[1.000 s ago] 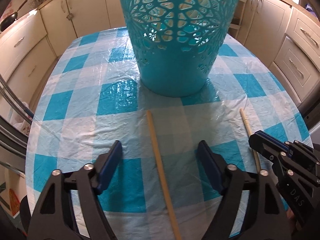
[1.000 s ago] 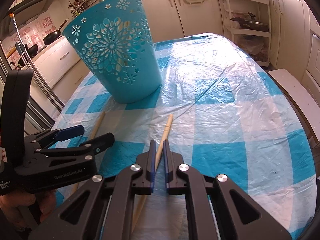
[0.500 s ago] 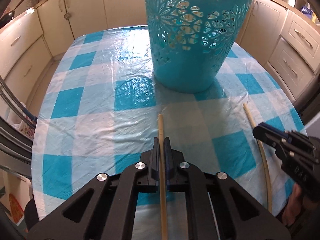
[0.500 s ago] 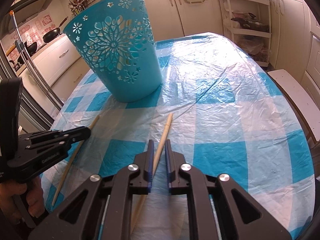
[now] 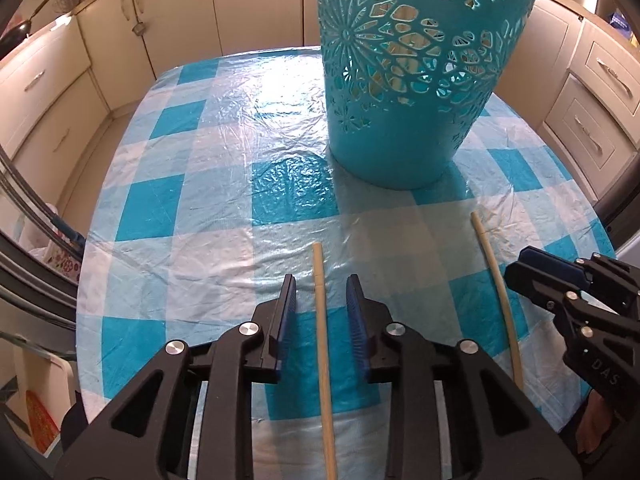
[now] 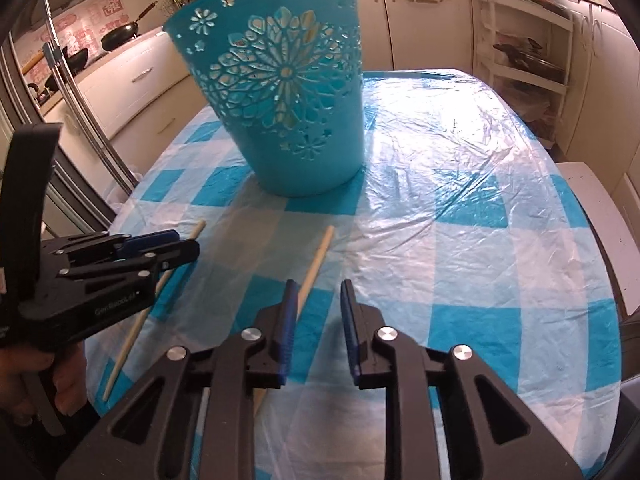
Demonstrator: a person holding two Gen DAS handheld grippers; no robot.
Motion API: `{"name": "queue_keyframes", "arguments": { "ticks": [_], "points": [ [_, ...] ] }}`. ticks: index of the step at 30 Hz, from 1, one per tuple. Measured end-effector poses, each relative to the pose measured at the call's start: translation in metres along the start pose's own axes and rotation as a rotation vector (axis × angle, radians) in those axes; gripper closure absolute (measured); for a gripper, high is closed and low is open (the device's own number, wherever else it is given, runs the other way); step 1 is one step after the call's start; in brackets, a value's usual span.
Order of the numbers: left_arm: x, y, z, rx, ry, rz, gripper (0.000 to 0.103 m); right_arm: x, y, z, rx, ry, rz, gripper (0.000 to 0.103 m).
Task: Organize utensils
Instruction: 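Grasp a stick with the left gripper while the right gripper grasps another stick, then lower the left gripper's stick into the teal basket while the right gripper holds its stick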
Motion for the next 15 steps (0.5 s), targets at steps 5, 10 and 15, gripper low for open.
{"name": "queue_keyframes", "arguments": {
  "ticks": [5, 10, 15],
  "points": [
    [0.011, 0.0, -0.001, -0.01, 0.039, -0.023, 0.097, 0.004, -0.008, 0.001, 0.014, -0.018, -0.007, 0.081],
    [0.02, 0.0, -0.006, -0.004, 0.048, -0.043, 0.098, 0.026, -0.014, -0.003, 0.033, 0.105, -0.047, 0.095],
    [0.023, -0.002, -0.005, 0.008, 0.037, -0.04, 0.097, 0.036, -0.012, -0.005, 0.072, 0.186, -0.079, 0.094]
  ]
}}
Point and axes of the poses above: each gripper's, at about its wrist camera, not at the fingertips, and y roughly against the way its jaws point, x to its left, z to its top, the point moved 4 cm from there along -y, roughly the way its jaws point, and after that the axes turned 14 degrees about -y, right-handed, at the moved point
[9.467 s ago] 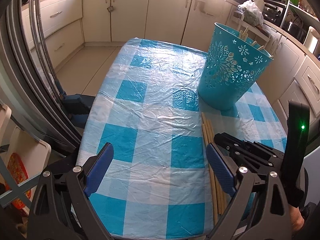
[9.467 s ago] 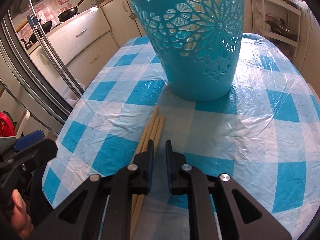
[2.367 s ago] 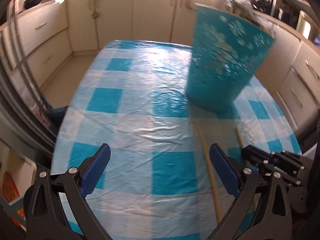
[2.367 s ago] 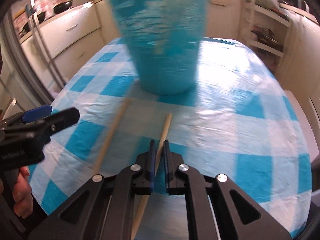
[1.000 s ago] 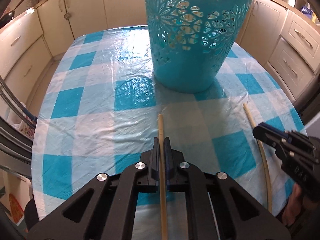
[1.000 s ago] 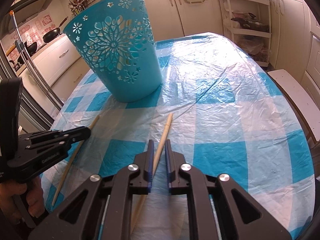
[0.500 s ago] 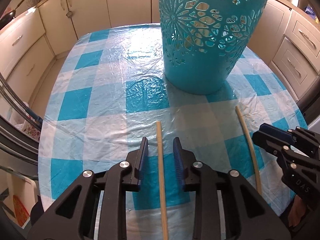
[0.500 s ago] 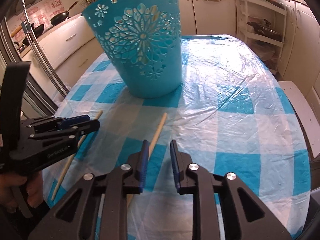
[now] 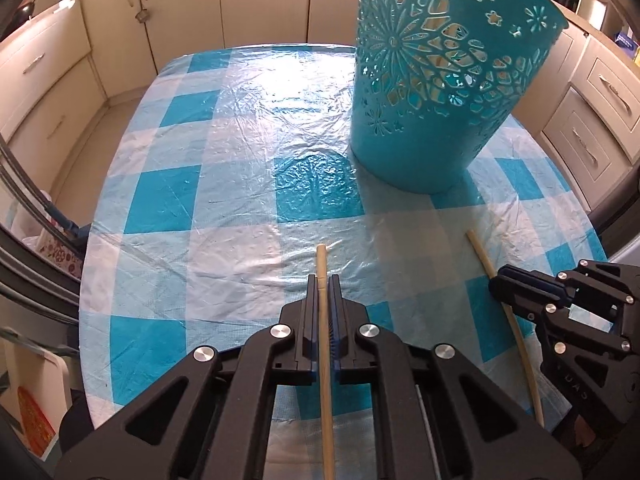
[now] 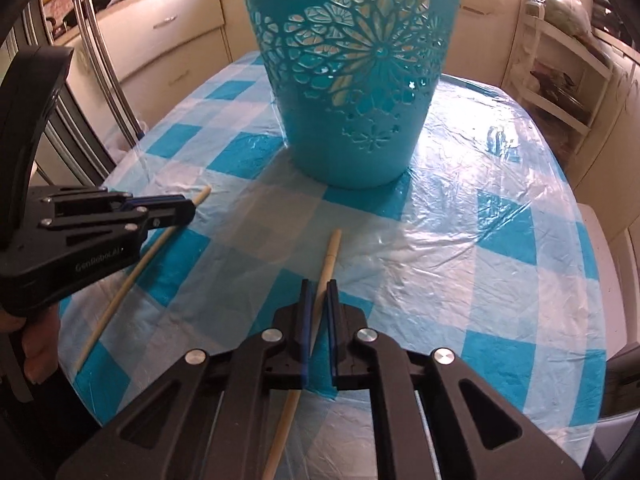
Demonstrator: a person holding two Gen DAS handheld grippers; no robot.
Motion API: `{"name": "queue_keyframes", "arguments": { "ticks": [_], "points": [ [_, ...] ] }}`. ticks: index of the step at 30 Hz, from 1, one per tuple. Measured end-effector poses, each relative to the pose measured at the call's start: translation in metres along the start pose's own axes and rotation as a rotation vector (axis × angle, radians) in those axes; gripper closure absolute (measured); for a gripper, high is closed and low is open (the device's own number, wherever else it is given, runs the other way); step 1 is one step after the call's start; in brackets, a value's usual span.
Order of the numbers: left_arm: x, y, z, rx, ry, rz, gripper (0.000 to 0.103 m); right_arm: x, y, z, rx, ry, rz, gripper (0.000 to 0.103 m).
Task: Organize utensils
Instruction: 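Lower the left gripper's stick into the teal basket while the right gripper holds its stick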
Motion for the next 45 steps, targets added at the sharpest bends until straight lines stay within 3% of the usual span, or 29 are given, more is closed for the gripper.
{"name": "queue_keyframes", "arguments": {
  "ticks": [4, 8, 10, 12, 22, 29, 35, 45],
  "points": [
    [-0.001, -0.001, 0.001, 0.0, 0.0, 0.011, 0.097, -0.003, -0.002, 0.003, 0.01, -0.013, -0.008, 0.085],
    [-0.001, -0.002, 0.001, -0.001, -0.006, 0.018, 0.096, -0.001, -0.005, 0.001, 0.001, 0.001, -0.022, 0.085],
    [-0.002, -0.002, 0.002, -0.001, -0.012, 0.023, 0.096, 0.0, -0.004, 0.001, -0.005, 0.012, -0.029, 0.087],
    [-0.002, -0.001, 0.001, -0.004, -0.019, 0.024, 0.096, 0.002, -0.003, -0.001, -0.007, 0.019, -0.02, 0.096],
    [-0.009, 0.002, -0.001, -0.002, -0.057, 0.024, 0.098, 0.001, 0.002, -0.008, -0.027, 0.034, -0.022, 0.094],
    [-0.01, 0.0, 0.002, 0.005, -0.059, 0.017, 0.098, 0.009, 0.003, -0.013, -0.055, 0.093, -0.071, 0.097],
    [-0.009, 0.017, -0.003, -0.046, -0.045, -0.022, 0.098, 0.008, 0.005, -0.017, -0.082, 0.094, -0.082, 0.097],
    [-0.002, 0.069, 0.006, -0.205, -0.012, -0.069, 0.098, 0.007, 0.006, -0.019, -0.101, 0.086, -0.077, 0.097]
  ]
}}
Point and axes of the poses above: each gripper's, at about its wrist camera, not at the fingertips, and y roughly against the way its jaws point, x to its left, z to its top, the point moved 4 cm from there along -y, roughly the way its jaws point, and after that the axes turned 14 degrees about -y, right-handed, at the moved point
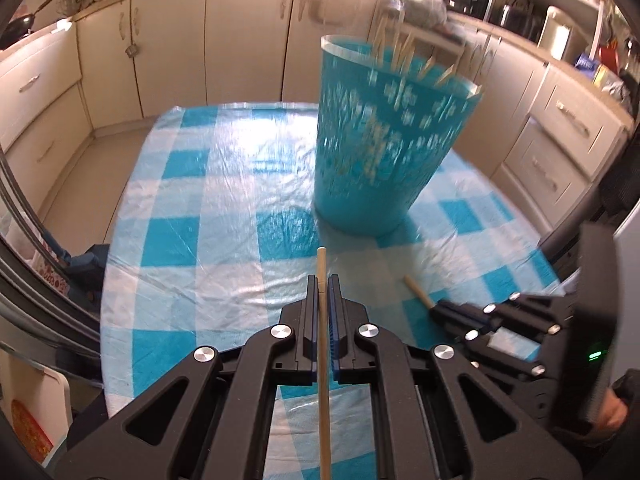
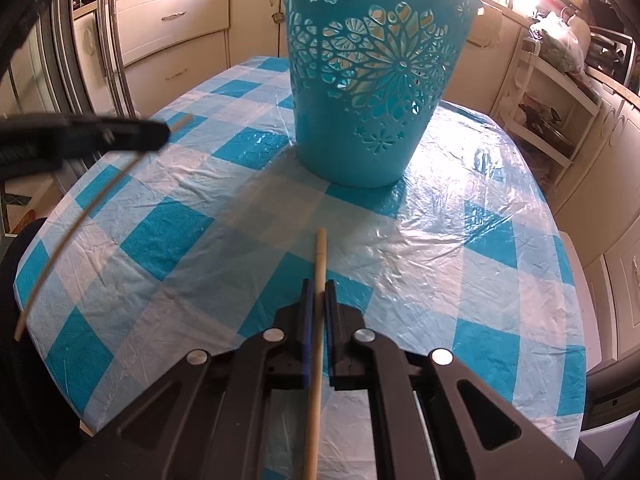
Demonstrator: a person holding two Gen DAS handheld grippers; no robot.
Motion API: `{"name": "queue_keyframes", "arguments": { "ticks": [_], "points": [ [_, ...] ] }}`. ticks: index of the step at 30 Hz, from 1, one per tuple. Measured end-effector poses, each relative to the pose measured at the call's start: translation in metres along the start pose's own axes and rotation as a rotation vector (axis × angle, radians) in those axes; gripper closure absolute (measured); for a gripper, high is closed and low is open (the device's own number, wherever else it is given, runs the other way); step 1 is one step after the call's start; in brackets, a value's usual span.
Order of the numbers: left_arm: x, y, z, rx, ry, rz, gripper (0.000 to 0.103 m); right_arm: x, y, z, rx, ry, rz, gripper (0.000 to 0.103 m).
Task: Organize utensils
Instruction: 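Lower the left gripper's stick into the teal basket while the right gripper holds its stick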
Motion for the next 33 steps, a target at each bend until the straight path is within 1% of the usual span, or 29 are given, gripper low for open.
{"name": "queue_keyframes", "arguments": {
  "ticks": [2, 8, 9, 12, 14, 17, 20, 22, 26, 28, 31, 33],
  "points": [
    [0.001, 0.011, 0.007, -0.034, 0.008, -0.001, 0.098, 0.0, 0.0, 0.0, -0.003, 0.0, 0.001, 0.097],
    [0.003, 0.058, 0.041, -0.183, 0.031, 0.001, 0.098, -0.001, 0.001, -0.002, -0.011, -0.001, 0.008, 0.097],
    [0.004, 0.069, 0.051, -0.221, 0.034, 0.005, 0.098, -0.001, 0.001, -0.002, -0.012, -0.004, 0.011, 0.097],
    [0.004, 0.092, 0.072, -0.304, 0.039, 0.017, 0.098, -0.003, 0.0, -0.001, -0.016, -0.013, 0.02, 0.097],
    [0.002, 0.106, 0.086, -0.358, 0.039, 0.025, 0.098, -0.004, 0.0, -0.001, -0.02, -0.023, 0.029, 0.097],
    [-0.003, 0.121, 0.109, -0.442, 0.035, 0.044, 0.098, -0.01, -0.001, 0.0, -0.02, -0.069, 0.072, 0.097],
    [-0.008, 0.126, 0.136, -0.517, 0.029, 0.063, 0.098, -0.021, -0.002, 0.002, -0.008, -0.158, 0.158, 0.097],
    [-0.011, 0.127, 0.151, -0.558, 0.03, 0.073, 0.098, -0.026, -0.003, 0.002, 0.0, -0.198, 0.195, 0.097],
    [-0.015, 0.124, 0.18, -0.638, 0.043, 0.092, 0.098, -0.027, -0.003, 0.002, 0.001, -0.223, 0.222, 0.097],
    [-0.014, 0.12, 0.196, -0.683, 0.062, 0.116, 0.098, -0.027, -0.004, 0.002, 0.002, -0.234, 0.233, 0.097],
    [-0.014, 0.108, 0.216, -0.721, 0.081, 0.149, 0.098, -0.028, -0.005, 0.002, 0.005, -0.252, 0.251, 0.097],
    [-0.014, 0.098, 0.226, -0.73, 0.093, 0.159, 0.098, -0.029, -0.005, 0.001, 0.007, -0.261, 0.26, 0.097]
  ]
}}
Point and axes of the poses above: each gripper's, at about its wrist camera, not at the fingertips, and y roughly against the way its jaws point, x to its left, z to its top, the point moved 4 cm from there along -y, roughly the way its jaws point, and after that the axes turned 14 degrees about -y, right-handed, at the moved point
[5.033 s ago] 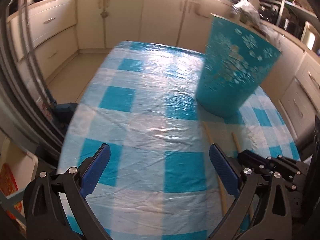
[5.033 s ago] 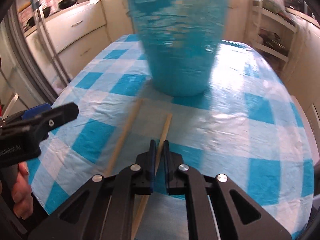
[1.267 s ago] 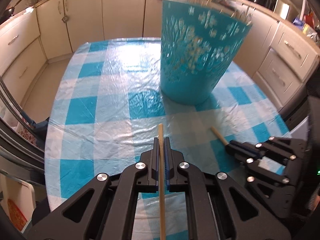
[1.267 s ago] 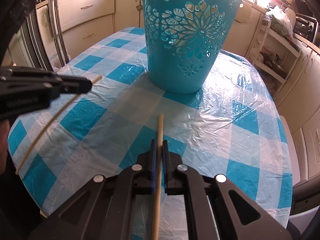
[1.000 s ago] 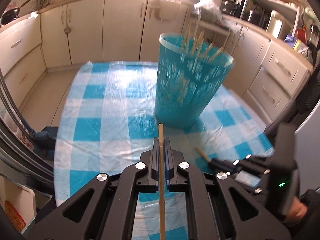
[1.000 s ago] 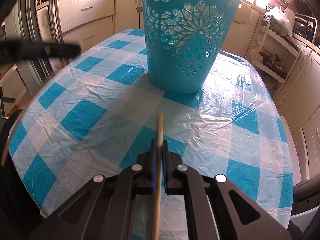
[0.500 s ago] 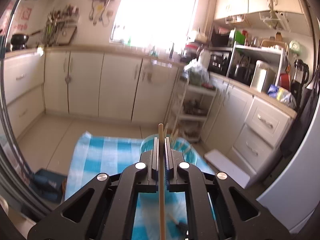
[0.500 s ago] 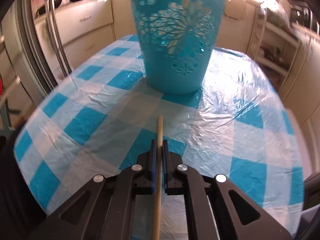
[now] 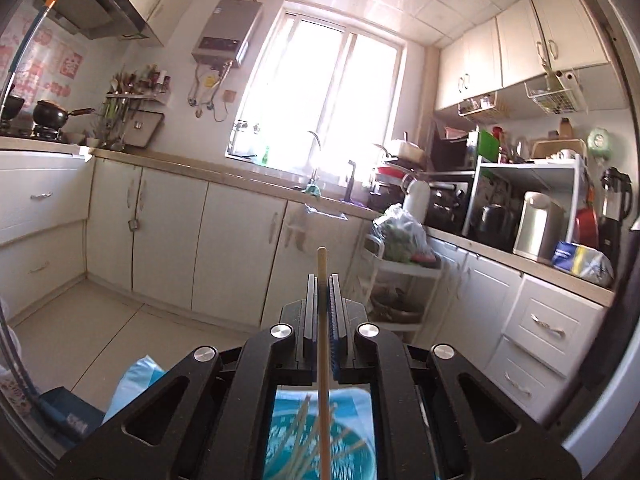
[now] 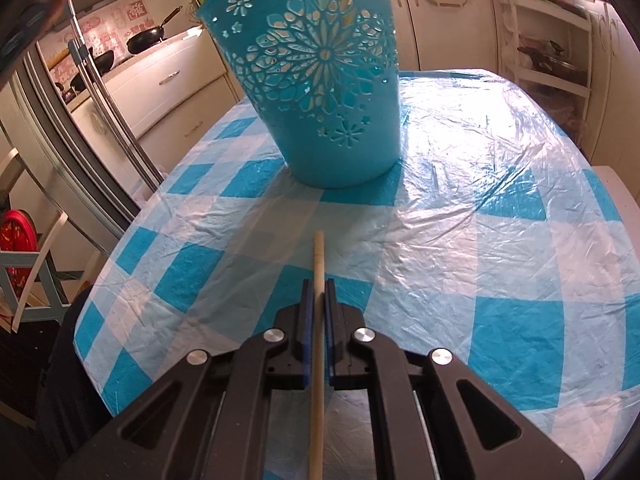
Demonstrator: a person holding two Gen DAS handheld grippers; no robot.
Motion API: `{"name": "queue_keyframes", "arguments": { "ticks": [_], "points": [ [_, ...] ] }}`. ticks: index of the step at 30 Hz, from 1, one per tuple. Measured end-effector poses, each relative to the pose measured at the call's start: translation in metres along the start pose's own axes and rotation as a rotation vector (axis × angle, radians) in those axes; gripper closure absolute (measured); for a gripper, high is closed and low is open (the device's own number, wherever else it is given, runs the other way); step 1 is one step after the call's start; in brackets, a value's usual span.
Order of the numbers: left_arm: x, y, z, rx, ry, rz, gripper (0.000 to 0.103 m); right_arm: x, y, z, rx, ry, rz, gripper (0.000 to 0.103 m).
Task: Organize utensils
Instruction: 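Lower the left gripper's stick into the teal basket while the right gripper holds its stick, then open the left gripper to release the stick into the basket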
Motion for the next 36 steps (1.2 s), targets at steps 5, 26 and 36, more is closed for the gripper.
{"name": "queue_keyframes", "arguments": {
  "ticks": [5, 26, 36],
  "points": [
    [-0.004, -0.028, -0.009, 0.003, 0.001, 0.03, 0.098, -0.004, 0.001, 0.001, 0.005, -0.02, 0.019, 0.097],
    [0.007, -0.023, -0.101, 0.229, -0.106, 0.051, 0.091, -0.004, 0.002, 0.002, 0.006, -0.024, 0.023, 0.097],
    [0.056, 0.022, -0.115, 0.275, -0.042, 0.079, 0.069, -0.001, 0.001, 0.001, 0.002, -0.001, -0.003, 0.094]
  ]
}}
Point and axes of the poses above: each gripper's, at about its wrist camera, not at the fingertips, and y roughly against the way its jaws point, x to its left, z to its top, the point moved 4 cm from there along -y, roughly the way its jaws point, and after that the axes turned 14 degrees about -y, right-handed, at the moved point
